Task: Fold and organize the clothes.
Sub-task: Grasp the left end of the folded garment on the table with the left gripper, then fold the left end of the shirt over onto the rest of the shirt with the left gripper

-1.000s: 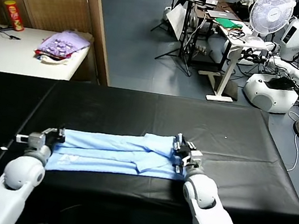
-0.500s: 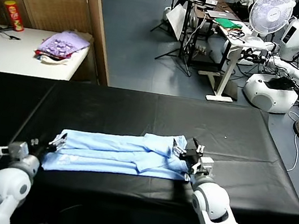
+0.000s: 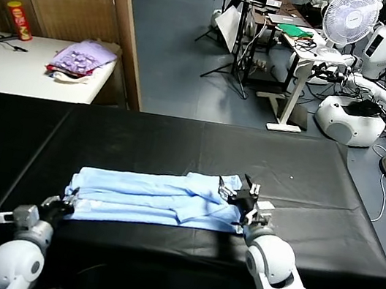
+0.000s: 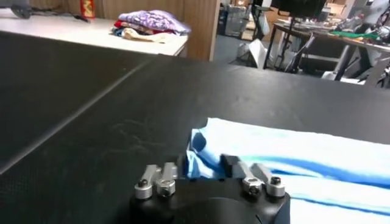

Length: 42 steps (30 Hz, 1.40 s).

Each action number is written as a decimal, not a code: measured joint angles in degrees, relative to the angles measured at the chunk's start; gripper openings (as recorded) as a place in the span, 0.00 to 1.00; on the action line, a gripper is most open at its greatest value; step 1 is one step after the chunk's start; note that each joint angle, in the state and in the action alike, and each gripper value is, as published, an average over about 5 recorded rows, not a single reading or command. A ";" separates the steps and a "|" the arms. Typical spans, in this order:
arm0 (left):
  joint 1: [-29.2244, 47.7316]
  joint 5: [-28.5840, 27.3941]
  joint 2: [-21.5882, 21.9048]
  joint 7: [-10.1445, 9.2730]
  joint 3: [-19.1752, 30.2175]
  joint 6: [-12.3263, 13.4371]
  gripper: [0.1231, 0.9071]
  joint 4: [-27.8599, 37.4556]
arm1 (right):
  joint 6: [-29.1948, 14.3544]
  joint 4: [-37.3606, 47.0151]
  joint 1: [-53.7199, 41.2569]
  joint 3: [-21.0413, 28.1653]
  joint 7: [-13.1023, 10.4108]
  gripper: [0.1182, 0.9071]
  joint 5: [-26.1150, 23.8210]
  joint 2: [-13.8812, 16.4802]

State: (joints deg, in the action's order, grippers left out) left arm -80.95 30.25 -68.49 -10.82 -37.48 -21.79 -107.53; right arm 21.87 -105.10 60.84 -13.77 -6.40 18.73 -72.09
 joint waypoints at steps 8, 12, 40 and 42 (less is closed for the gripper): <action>0.15 -12.28 2.62 2.90 -1.39 4.04 0.04 2.37 | 0.41 -1.70 0.41 -0.69 -0.50 0.86 -0.07 0.09; -0.49 -21.55 7.62 2.65 -3.93 6.87 0.03 4.61 | 0.99 -2.81 0.75 -0.64 -0.84 0.86 -0.38 -0.13; 10.36 -0.50 -1.77 -2.74 18.08 -4.83 0.03 -9.45 | 1.92 -4.48 5.08 -3.42 -1.17 0.86 -3.68 -1.38; 10.77 -1.30 -2.89 -2.43 18.89 -4.43 0.03 -8.96 | 1.91 -4.29 4.97 -3.19 -1.09 0.86 -3.87 -1.58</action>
State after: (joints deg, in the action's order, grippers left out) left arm -70.19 28.95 -71.39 -13.24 -18.59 -26.22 -116.49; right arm 23.77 -109.39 65.82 -16.96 -7.48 14.86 -73.67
